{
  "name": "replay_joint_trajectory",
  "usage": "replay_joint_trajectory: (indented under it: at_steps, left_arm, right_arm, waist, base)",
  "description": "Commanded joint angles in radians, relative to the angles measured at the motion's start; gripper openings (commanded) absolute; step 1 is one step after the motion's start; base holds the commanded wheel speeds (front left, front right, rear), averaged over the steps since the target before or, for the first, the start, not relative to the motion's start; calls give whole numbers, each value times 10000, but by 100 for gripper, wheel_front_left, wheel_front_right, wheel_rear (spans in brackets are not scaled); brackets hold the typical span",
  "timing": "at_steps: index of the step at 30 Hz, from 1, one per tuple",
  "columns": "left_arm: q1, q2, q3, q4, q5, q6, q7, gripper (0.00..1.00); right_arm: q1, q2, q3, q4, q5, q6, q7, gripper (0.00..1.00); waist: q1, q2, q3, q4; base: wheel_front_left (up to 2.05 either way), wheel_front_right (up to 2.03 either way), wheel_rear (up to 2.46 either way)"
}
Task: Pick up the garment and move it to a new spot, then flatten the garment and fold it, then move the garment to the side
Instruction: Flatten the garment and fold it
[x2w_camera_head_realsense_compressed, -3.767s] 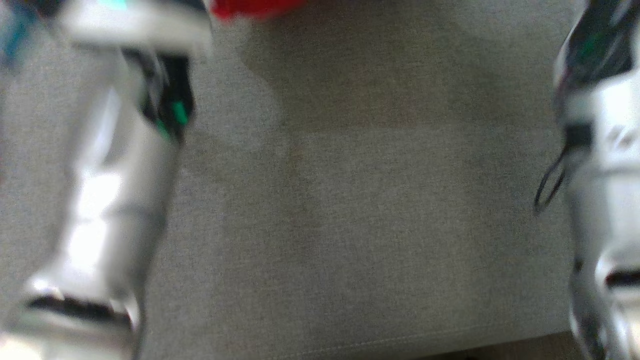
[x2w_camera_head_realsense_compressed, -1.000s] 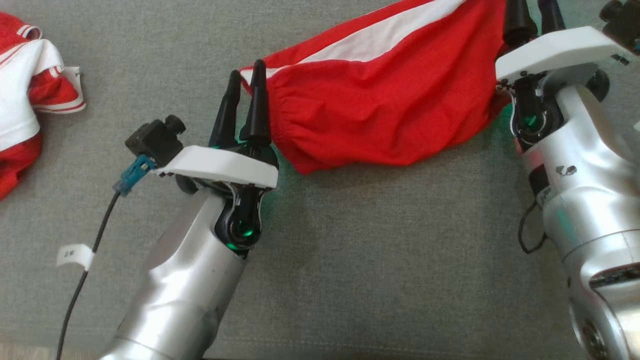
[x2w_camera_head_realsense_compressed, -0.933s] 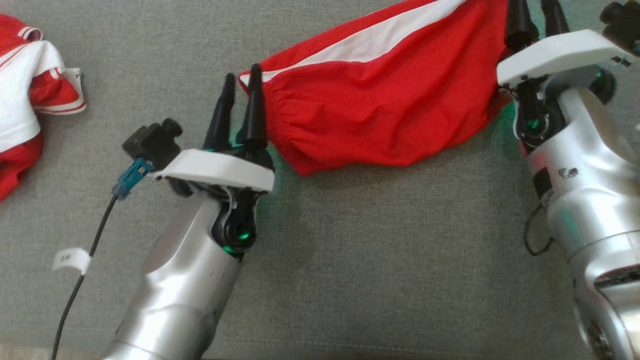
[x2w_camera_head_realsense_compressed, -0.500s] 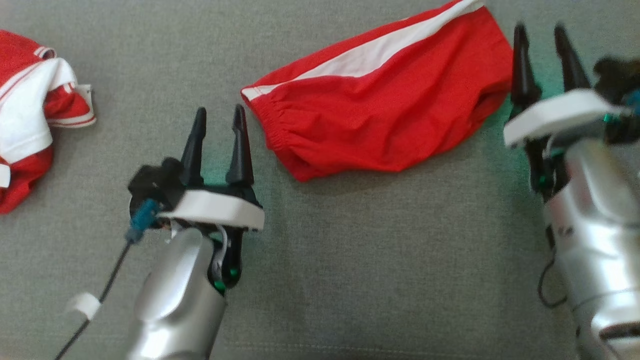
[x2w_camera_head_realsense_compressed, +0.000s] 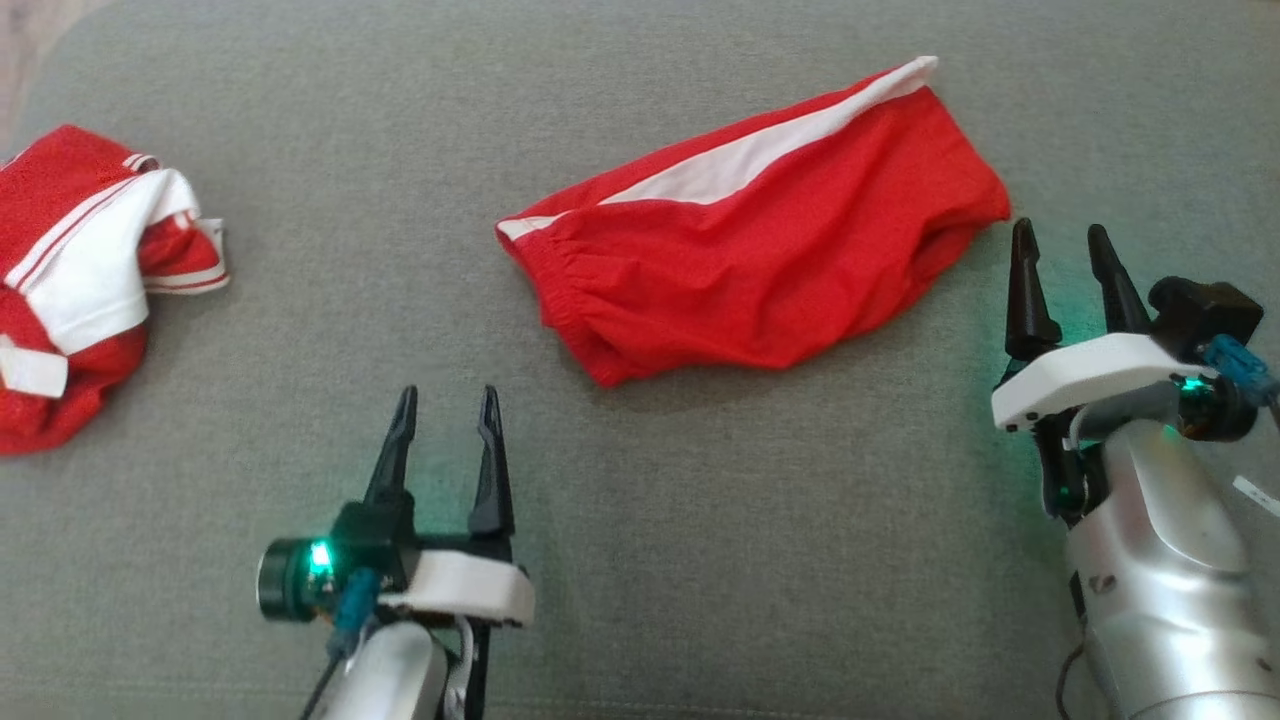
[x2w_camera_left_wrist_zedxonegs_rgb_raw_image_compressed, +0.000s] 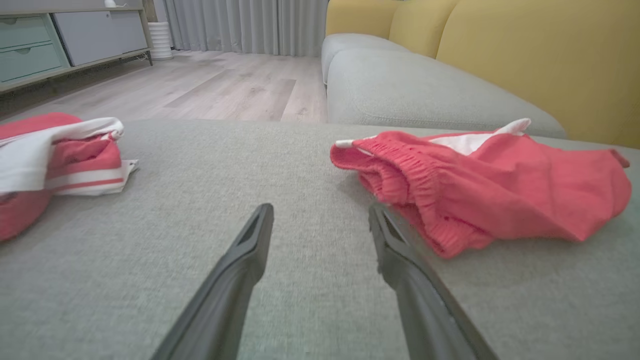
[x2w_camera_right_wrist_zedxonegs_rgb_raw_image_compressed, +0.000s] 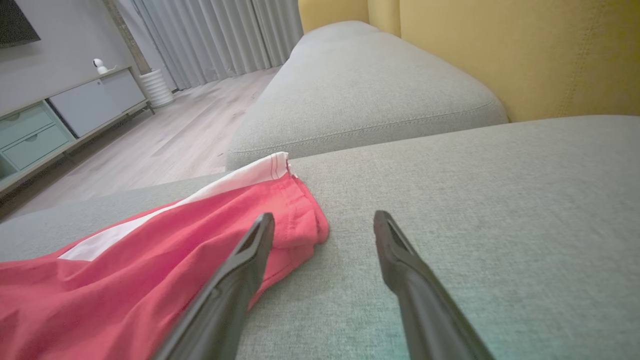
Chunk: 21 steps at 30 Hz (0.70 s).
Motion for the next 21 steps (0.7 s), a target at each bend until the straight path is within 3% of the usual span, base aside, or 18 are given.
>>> replay_joint_trajectory:
  at_steps: [1, 14, 21]
  left_arm:
    - [-51, 160, 184, -406, 134, 94, -51, 100]
    - [113, 160, -643, -729, 43, 53, -51, 100]
    - [-25, 160, -712, -815, -108, 89, -51, 100]
  right_arm:
    - [-255, 83, 117, -211, -146, 35, -108, 100]
    - [-1848, -724, -1101, 2014, -1297, 35, -53, 100]
    - [-2604, -936, -1833, 3544, -2068, 35, 786, 100]
  waist:
    - [3, 0, 33, 112]
    - [3, 0, 654, 1462]
    - [3, 0, 982, 1706]
  base:
    - [0, 0, 0]
    - [0, 0, 0]
    - [0, 0, 0]
